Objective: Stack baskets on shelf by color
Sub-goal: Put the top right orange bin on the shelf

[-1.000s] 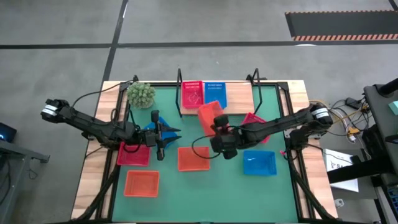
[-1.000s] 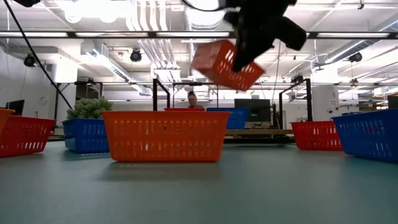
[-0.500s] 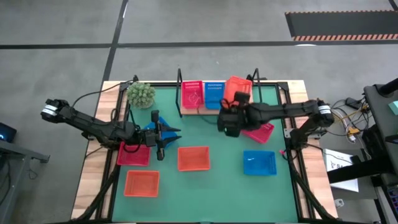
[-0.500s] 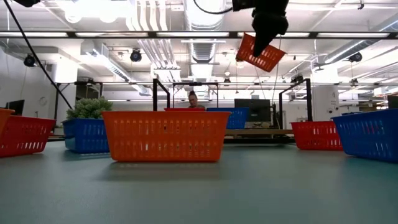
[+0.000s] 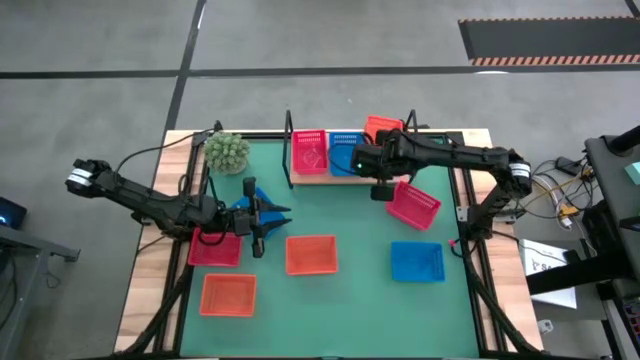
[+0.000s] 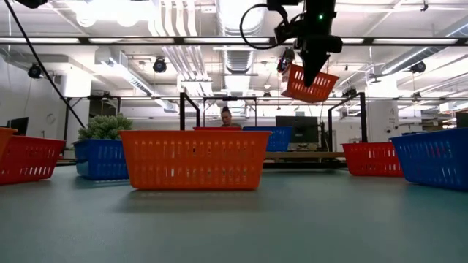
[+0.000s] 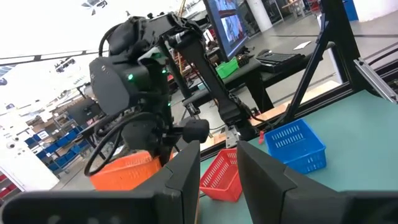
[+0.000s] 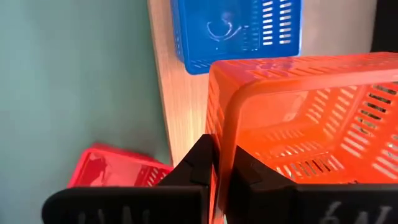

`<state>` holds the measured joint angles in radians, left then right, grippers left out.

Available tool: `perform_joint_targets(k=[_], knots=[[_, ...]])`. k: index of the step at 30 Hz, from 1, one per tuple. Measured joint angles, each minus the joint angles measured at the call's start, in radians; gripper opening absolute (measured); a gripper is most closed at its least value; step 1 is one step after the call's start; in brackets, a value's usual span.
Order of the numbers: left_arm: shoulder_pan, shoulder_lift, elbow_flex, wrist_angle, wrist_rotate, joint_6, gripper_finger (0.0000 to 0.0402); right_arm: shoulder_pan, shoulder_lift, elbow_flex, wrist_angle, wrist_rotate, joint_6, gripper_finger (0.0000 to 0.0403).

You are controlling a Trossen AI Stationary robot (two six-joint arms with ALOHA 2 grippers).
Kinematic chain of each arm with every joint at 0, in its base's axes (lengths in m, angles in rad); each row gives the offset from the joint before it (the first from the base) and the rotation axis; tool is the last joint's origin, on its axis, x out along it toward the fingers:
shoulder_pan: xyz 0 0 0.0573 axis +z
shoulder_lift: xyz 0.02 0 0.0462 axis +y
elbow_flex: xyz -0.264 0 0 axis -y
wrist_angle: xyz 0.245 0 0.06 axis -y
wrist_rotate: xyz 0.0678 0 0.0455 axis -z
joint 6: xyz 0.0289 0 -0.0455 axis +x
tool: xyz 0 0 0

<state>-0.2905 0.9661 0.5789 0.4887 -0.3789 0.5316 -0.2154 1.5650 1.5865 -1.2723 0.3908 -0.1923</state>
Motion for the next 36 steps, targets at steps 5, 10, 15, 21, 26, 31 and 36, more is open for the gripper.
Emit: perform_joint_targets(k=[5,10,15,21,26,31,36], knots=[[0.0,0.0,0.0,0.0,0.0,0.0,0.009,-0.08,0.0,-0.058,0.061,-0.091,-0.082,0.0008],[0.0,0.0,-0.001,0.0,0.0,0.0,0.009,-0.16,0.0,-0.133,0.093,-0.117,-0.161,0.0008],[0.0,0.0,-0.001,0.0,0.0,0.0,0.009,-0.225,0.0,-0.204,0.192,-0.189,-0.209,0.0008],[0.0,0.0,-0.001,0.0,0.0,0.002,0.009,-0.245,0.0,-0.27,0.269,-0.191,-0.237,0.0008],[0.0,0.0,-0.001,0.0,0.0,0.003,0.009,-0.244,0.015,-0.297,0.275,-0.19,-0.238,0.0008],[0.0,0.0,-0.001,0.0,0.0,0.003,0.009,-0.243,0.031,-0.298,0.277,-0.19,-0.238,0.0008],[0.0,0.0,-0.001,0.001,0.0,0.003,0.009,-0.243,0.053,-0.298,0.283,-0.19,-0.238,0.0008]])
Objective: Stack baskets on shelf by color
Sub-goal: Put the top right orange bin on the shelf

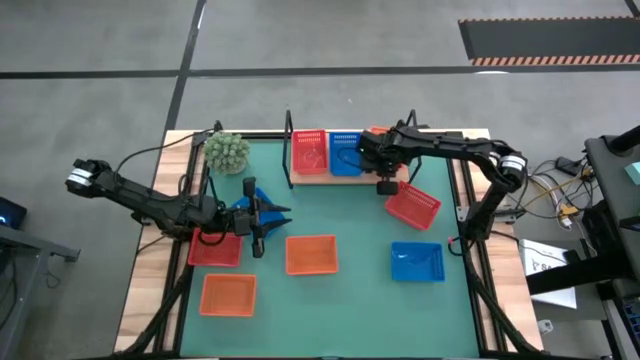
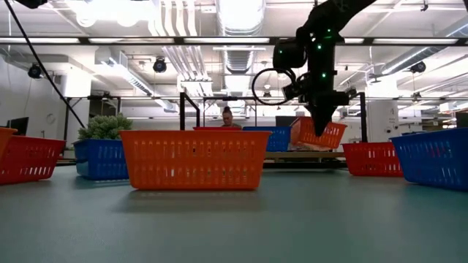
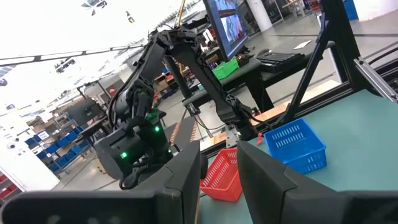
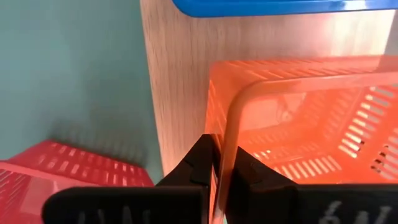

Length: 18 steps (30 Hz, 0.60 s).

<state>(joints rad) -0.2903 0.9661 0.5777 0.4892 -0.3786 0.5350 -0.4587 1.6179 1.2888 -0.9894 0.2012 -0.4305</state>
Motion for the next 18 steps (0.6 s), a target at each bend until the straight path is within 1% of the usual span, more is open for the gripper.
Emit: perform_joint_targets(k=[5,9,18], knots=[[0.0,0.0,0.0,0.0,0.0,0.0,0.009,0.0,0.017,0.0,0.001,0.0,-0.01,0.0009],[0.0,0.0,0.0,0.0,0.0,0.001,0.009,0.0,0.021,0.0,0.006,0.0,-0.016,0.0019],[0.0,0.0,0.0,0.0,0.0,0.002,0.009,0.001,0.02,0.0,0.004,0.008,-0.015,0.0074]])
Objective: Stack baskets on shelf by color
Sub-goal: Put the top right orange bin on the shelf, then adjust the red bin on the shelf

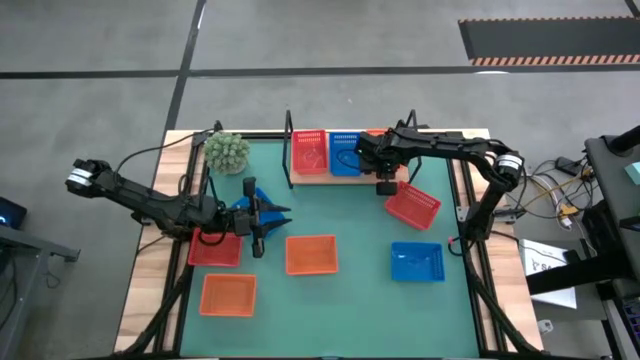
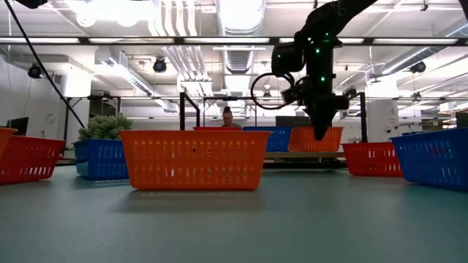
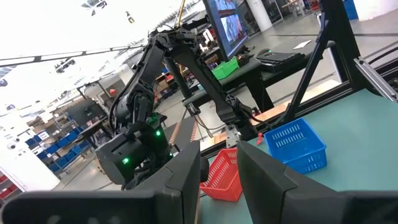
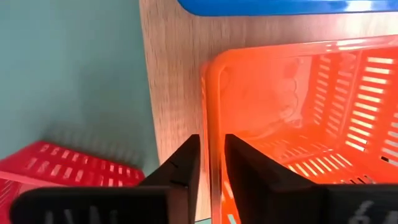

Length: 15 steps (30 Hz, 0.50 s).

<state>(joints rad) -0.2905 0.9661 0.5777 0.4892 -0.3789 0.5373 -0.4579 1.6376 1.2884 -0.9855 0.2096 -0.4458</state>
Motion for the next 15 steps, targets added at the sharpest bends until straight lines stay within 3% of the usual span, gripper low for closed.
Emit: perform_joint_targets(k=[11,15], knots=[[0.0,0.0,0.0,0.0,0.0,0.0,0.009,0.019,-0.009,0.183,-0.23,-0.025,0.18,0.0113],[0.0,0.0,0.0,0.0,0.0,-0.001,0.009,0.043,-0.017,0.248,-0.198,-0.061,0.245,0.0109]])
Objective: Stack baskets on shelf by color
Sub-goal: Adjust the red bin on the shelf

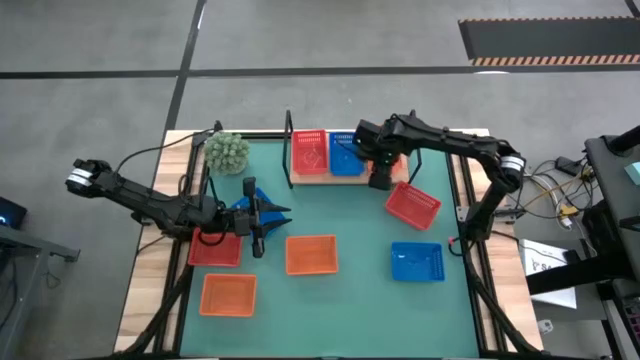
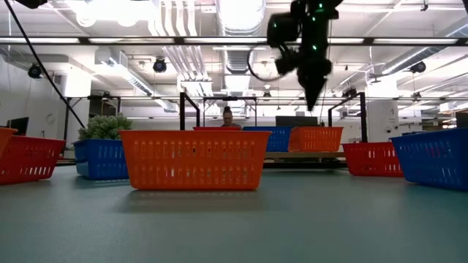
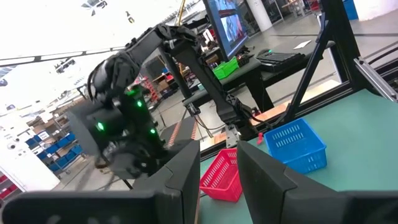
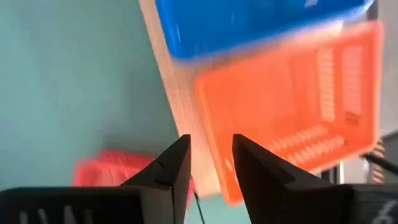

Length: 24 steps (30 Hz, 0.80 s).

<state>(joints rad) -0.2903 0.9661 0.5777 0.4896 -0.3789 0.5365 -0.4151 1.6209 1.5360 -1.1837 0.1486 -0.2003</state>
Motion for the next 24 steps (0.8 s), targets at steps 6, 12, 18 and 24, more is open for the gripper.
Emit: perform_joint_targets(k=[6,12,18,24], knots=[[0.0,0.0,0.0,0.0,0.0,0.0,0.009,0.069,-0.007,-0.001,0.353,-0.003,-0.001,0.0078],[0.0,0.0,0.0,0.0,0.0,0.0,0.009,0.11,0.059,-0.005,0.652,-0.005,-0.079,0.0041],[0.0,0.0,0.0,0.0,0.0,0.0,0.009,0.11,0.166,-0.005,0.809,-0.01,-0.103,0.0012],[0.0,0.0,0.0,0.0,0.0,0.0,0.009,0.104,0.248,0.044,0.809,0.035,-0.025,0.0009]])
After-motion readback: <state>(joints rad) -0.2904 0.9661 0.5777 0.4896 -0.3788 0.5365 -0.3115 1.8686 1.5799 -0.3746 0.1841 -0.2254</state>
